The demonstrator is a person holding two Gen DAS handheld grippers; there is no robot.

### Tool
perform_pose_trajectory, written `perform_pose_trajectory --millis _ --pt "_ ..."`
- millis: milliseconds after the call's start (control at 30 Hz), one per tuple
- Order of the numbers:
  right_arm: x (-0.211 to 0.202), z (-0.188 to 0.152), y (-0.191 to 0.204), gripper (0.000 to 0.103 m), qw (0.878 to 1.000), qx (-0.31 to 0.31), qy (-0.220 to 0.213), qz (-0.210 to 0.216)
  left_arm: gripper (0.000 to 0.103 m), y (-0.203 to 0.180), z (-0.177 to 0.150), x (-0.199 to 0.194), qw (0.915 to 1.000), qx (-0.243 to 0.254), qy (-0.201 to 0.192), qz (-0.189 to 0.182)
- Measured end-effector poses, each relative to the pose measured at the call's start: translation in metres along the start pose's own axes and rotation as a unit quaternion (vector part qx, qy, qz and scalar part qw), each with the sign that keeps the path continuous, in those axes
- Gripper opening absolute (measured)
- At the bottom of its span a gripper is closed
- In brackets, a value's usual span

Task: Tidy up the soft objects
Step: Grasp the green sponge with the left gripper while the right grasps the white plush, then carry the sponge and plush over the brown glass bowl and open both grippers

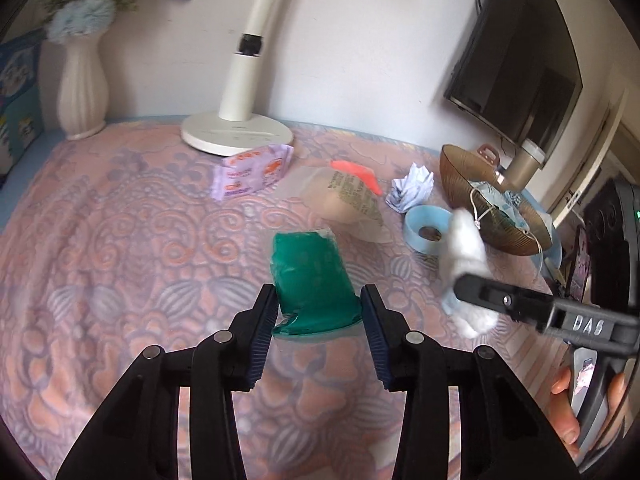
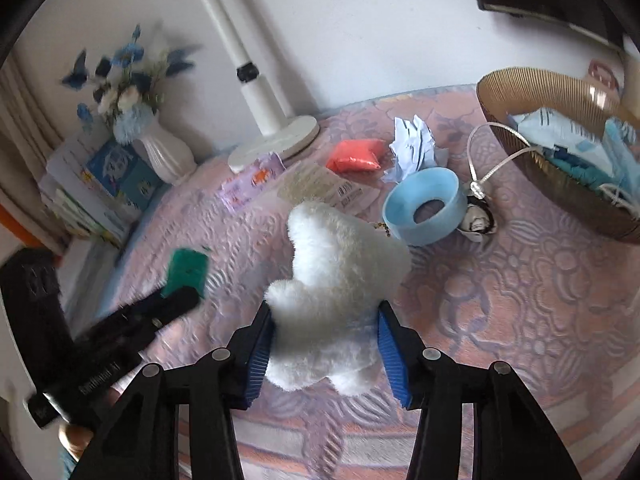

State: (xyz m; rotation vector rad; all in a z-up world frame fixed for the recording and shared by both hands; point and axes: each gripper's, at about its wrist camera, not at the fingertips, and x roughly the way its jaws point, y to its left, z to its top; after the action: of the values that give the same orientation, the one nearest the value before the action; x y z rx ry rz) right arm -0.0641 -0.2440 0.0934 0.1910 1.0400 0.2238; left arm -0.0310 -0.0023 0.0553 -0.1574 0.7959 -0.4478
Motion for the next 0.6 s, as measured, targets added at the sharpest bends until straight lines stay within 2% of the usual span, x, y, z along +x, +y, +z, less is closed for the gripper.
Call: perform_pose_trajectory --millis 67,100,133,200,267,367,433,467,600 --pt "0.007 -0.011 0.014 0.050 0.997 -0.057 0.030 -0.038 0.040 0.007 -0.006 -0.006 0.9998 -0.006 -0.009 0.016" --pt "0.009 -0.016 0.018 0.053 0.996 -0.074 0.037 -0.046 0.040 0.011 -0.008 -0.007 0.9997 -0.011 -0.011 0.019" --pt "0.010 -0.021 0.021 0.060 0.995 -0.084 0.040 -0.043 0.040 0.017 -0.010 -0.006 0.9996 -0.021 -0.010 0.016" --pt "0.005 -0.027 0.018 0.065 0.996 -0.074 0.036 -0.018 0.040 0.025 -0.014 -0.003 0.9993 -0.034 -0.008 0.012" --pt "0.000 -0.028 0.011 0.065 0.998 -0.057 0.035 0.006 0.040 0.028 -0.014 -0.004 0.9992 -0.036 -0.015 0.005" --pt "-0.007 -0.028 0.010 0.068 0.998 -0.056 0.028 -0.011 0.040 0.024 -0.015 -0.006 0.9994 -0.025 -0.025 0.000" --pt "-0.009 -0.027 0.010 0.084 0.998 -0.052 0.021 -0.016 0.040 0.019 -0.017 -0.006 0.9995 -0.015 -0.027 0.002" --pt "-0.008 -0.026 0.013 0.087 0.999 -0.047 0.019 -0.014 0.040 0.017 -0.017 -0.006 0.9996 -0.011 -0.028 0.004" --pt "0.004 -0.021 0.016 0.088 1.000 -0.014 0.024 0.006 0.040 0.016 -0.018 -0.005 0.9996 -0.005 -0.026 0.006"
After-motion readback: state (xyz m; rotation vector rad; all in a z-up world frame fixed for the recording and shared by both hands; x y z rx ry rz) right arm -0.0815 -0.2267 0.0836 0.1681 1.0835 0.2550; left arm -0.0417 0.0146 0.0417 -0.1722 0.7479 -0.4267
